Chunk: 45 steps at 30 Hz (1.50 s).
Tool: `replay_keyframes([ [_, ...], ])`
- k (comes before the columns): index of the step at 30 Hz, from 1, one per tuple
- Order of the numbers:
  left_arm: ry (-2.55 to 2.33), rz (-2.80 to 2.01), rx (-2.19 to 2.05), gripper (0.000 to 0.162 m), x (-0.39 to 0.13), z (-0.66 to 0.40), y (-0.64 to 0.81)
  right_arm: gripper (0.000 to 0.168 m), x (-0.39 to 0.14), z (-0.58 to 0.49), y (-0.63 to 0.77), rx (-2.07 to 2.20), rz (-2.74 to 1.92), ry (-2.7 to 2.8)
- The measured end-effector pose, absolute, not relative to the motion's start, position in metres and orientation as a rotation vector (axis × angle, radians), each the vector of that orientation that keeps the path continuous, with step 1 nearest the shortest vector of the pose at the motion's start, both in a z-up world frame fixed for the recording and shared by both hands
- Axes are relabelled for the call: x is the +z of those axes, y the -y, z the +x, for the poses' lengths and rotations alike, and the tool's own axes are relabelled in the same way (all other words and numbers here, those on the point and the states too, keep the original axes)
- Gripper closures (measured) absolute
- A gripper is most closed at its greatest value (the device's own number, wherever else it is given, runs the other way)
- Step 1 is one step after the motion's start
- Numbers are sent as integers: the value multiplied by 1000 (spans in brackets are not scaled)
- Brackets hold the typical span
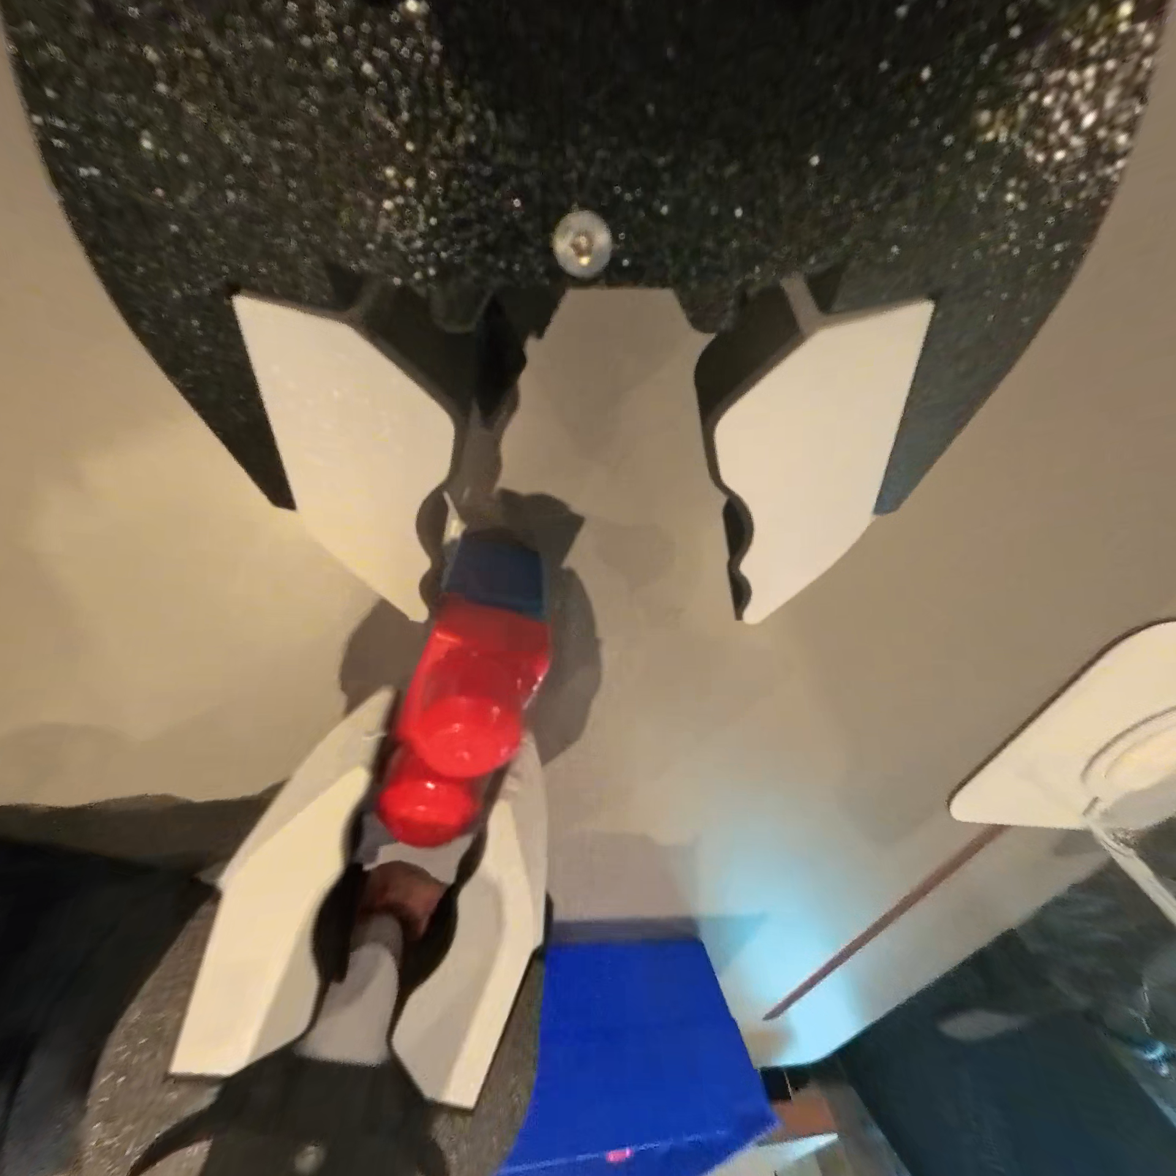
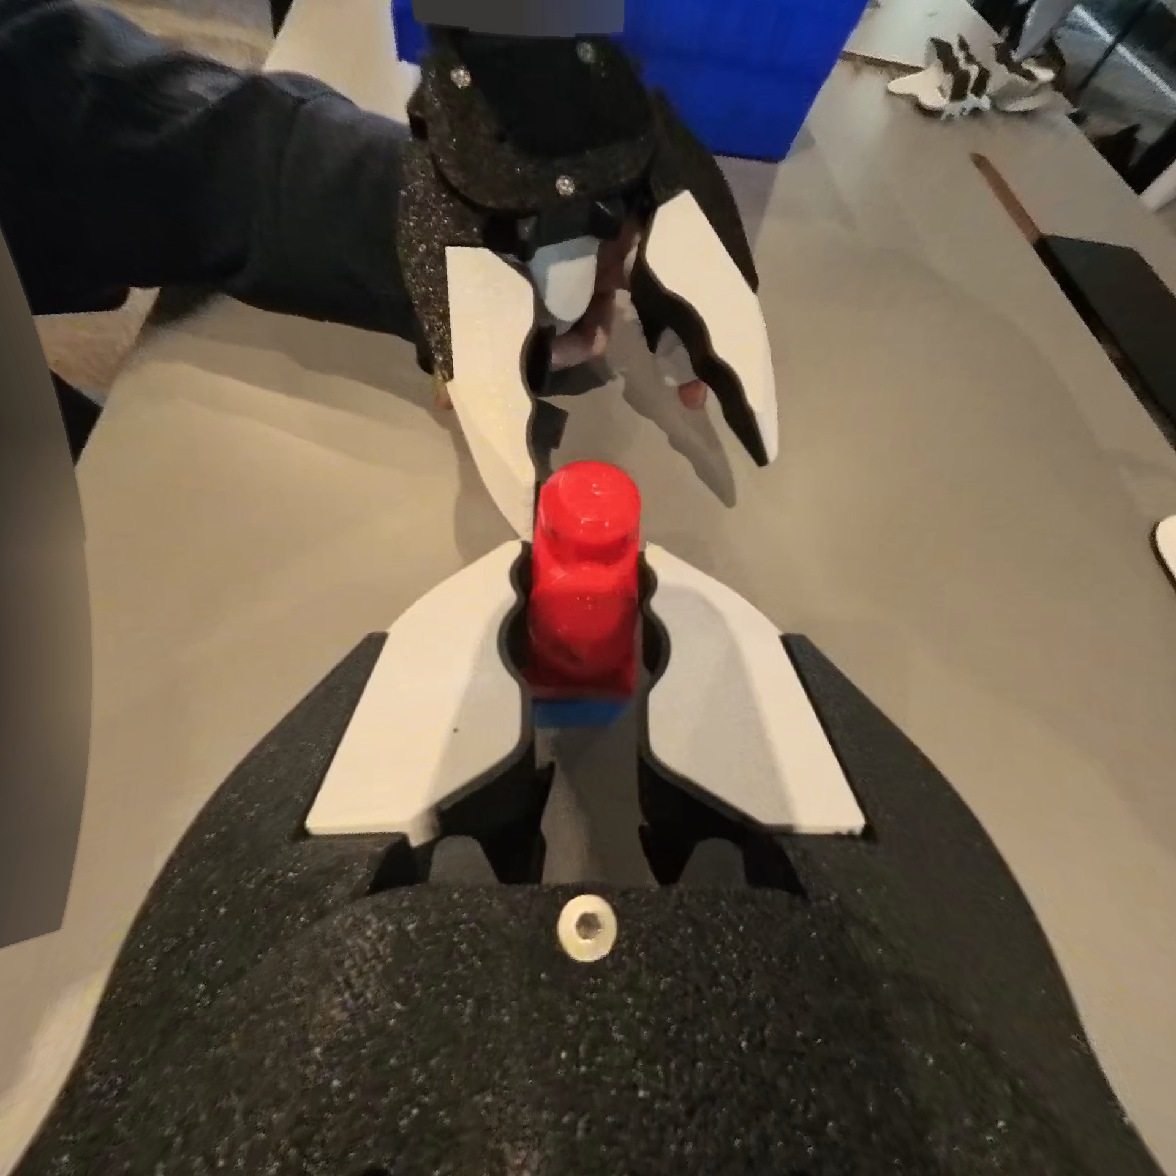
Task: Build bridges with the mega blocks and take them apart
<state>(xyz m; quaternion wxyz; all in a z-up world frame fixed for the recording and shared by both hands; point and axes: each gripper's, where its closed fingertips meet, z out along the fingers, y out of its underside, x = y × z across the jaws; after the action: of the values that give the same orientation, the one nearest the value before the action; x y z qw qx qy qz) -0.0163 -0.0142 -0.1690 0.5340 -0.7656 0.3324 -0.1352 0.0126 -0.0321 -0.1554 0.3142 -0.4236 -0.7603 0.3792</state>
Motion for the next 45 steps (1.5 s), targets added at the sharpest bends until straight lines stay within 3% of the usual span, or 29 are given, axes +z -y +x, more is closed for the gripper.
replay_keyframes([
  [4, -775, -1810, -349, 79, -166, -17, 15, 136, -156, 10, 27, 915, -1172, 2066],
  [16, -685, -1753, -366, 84, -145, -44, 21, 112, -168, 12, 27, 355, -1404, 2497],
  [25, -618, -1755, -320, 87, -143, -63, 18, 130, -182, 16, 20, 16, -1538, 2611],
  [28, -604, -1750, -316, 88, -143, -66, 17, 131, -164, 20, 19, 77, -1535, 2620],
  [32, -597, -1742, -305, 89, -142, -66, 16, 131, -103, 42, -19, 105, -1534, 2505],
  [38, -574, -1700, -327, 93, -136, -60, 15, 132, -25, 141, -130, -119, -1677, 2279],
  [42, -474, -1697, -455, 92, -130, -56, 4, 132, -23, 207, -184, -156, -1765, 2249],
  [45, -432, -1636, -511, 92, -122, -49, -1, 132, -49, 236, -208, -151, -1819, 2293],
])
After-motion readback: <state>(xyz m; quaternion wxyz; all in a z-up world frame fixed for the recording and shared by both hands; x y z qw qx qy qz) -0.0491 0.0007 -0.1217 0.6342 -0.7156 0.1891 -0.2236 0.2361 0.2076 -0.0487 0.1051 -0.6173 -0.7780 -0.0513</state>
